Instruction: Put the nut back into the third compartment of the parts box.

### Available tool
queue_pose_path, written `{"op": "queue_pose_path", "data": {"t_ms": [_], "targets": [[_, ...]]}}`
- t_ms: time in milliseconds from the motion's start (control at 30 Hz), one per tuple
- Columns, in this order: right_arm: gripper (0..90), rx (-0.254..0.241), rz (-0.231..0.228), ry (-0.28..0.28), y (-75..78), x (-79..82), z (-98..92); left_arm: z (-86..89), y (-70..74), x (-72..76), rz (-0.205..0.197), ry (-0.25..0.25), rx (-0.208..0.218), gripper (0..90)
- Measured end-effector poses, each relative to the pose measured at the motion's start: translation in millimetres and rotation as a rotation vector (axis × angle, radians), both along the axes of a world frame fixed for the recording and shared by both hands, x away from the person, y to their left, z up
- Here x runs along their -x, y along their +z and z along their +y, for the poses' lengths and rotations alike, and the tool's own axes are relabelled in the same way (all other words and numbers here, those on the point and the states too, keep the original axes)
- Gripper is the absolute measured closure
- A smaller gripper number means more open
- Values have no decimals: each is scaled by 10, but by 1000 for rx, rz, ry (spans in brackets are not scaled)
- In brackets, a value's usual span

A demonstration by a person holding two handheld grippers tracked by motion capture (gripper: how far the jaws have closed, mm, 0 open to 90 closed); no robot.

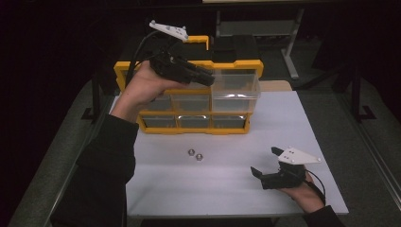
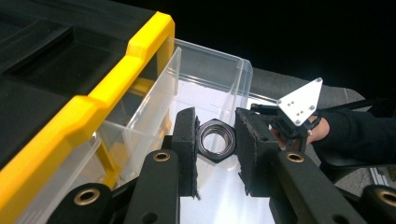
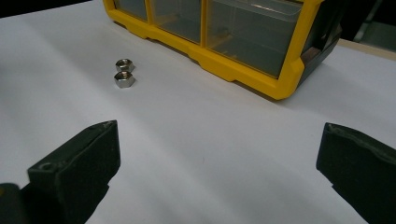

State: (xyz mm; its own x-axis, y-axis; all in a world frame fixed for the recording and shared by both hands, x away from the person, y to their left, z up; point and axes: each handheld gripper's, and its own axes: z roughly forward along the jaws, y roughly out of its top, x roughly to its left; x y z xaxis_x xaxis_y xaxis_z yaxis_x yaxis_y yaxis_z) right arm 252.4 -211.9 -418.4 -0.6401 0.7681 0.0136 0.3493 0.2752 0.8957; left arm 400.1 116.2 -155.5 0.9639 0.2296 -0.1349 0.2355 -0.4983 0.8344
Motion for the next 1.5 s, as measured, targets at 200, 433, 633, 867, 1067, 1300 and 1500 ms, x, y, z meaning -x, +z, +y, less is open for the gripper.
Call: {"op": "queue_pose_path", "data": {"t_ms": [200,433,633,867,1067,1300,1500], "targets": [[0,-4,6,-2,3,4,-12,-99,7,-28,-3,-3,-14,705],[0,-2,2,0,7,4,-13,-220,-15,-65,-7,-7,-35,705],[0,-4,6,-2,5,5,-16,-293,-53,-111,-11,1,-54,704],[0,-3,5,-4,9,9,-19,-356,-117,-156,-16,11,-93,704],[0,-6,4,-6,13,11,-28,-383,-161,-186,-4,17,-107,703],[0,-4,4,-7,13,11,-27,-410,-189,-199,1,7,-130,698],[0,-9,-2,-7,26,20,-30,-401,-176,-220,11,9,-92,680]]}}
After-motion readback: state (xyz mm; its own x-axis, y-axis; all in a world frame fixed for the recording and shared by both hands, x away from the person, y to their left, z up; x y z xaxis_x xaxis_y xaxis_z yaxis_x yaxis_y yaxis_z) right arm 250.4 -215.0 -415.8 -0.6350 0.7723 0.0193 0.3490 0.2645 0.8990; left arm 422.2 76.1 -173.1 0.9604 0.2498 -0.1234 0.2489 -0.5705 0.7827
